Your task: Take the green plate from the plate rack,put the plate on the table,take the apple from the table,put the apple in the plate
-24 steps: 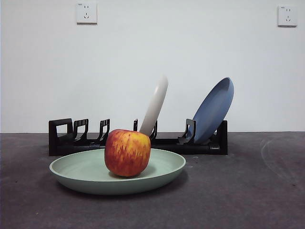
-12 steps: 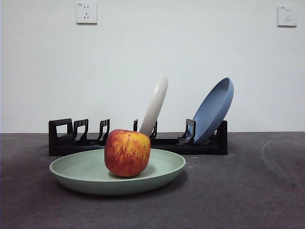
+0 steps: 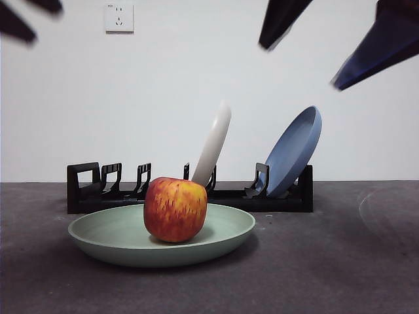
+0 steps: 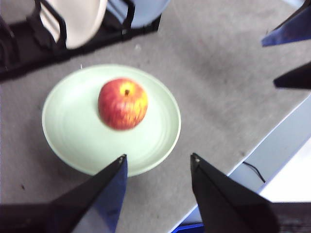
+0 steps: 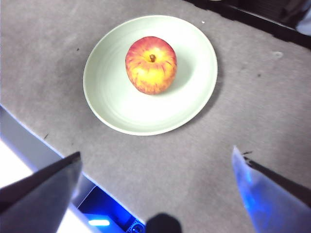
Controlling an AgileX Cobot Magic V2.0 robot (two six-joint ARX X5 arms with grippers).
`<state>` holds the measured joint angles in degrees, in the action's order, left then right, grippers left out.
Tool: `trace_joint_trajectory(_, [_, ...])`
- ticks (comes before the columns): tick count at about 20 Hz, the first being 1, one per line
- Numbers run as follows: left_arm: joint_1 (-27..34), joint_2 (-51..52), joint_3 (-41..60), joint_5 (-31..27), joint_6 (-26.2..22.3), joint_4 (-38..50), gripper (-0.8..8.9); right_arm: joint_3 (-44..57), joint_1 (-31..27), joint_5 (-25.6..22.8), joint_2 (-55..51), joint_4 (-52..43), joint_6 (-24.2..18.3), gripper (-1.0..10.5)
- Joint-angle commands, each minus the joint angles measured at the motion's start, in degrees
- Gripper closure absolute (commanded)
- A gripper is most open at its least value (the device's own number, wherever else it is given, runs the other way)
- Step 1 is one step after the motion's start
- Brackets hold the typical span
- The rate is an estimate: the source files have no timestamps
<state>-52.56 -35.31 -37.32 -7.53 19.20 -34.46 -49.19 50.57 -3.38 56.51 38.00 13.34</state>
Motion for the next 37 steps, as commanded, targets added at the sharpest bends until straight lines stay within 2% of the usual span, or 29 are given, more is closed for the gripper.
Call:
trace_joint_trajectory(1, [-0.04,0.28,1.73,0.09,1.57,1.29,8.4,0.94,0.0,-0.04,1.25,-0.46,0.57,9.0])
trace_joint_trajectory(3, [-0.04,0.37,1.77,0.35,1.36,1.4,8.22,0.94,0.0,-0.04,1.86,-0.72,0.57,9.6])
trace_joint_trajectory(12, [0.04,-0.26,1.75,-0.09,1.55,2.64,8.17,0.92,-0.02,-1.86,1.84,-0.7,1.64,9.6])
trace_joint_trajectory(15, [0.13,-1.2,1.75,0.07,1.55,2.62,8.17,0.92,0.0,-4.81,1.84,-0.7,1.62,9.6])
trace_joint_trajectory(24, [0.61,-2.05,1.66,0.0,1.55,1.79,8.17,0.92,-0.02,-5.22,1.84,-0.7,1.64,9.6])
trace_joint_trajectory(27, [9.07,4.11,1.7,2.14,-0.02,3.91,8.17,0.92,-0.02,-5.25,1.84,-0.68,1.62,9.6])
trace_joint_trajectory(30, [25.75,10.19,1.88,7.32,0.0,5.88,8.17,0.92,-0.02,-5.22,1.84,-0.7,1.64,9.6])
trace_joint_trajectory(32, [37.55,13.86,2.29,13.05,-0.31,5.46,8.17,0.92,-0.02,-5.22,1.84,-0.68,1.64,9.6])
trace_joint_trajectory(34, [46.47,18.29,3.41,19.89,-3.19,5.46,8.17,0.92,-0.02,-5.22,1.84,-0.7,1.64,9.6])
trace_joint_trajectory(37, [51.36,24.85,8.26,23.12,-7.91,9.55,8.17,0.92,0.0,-5.22,1.84,-0.68,1.64,9.6])
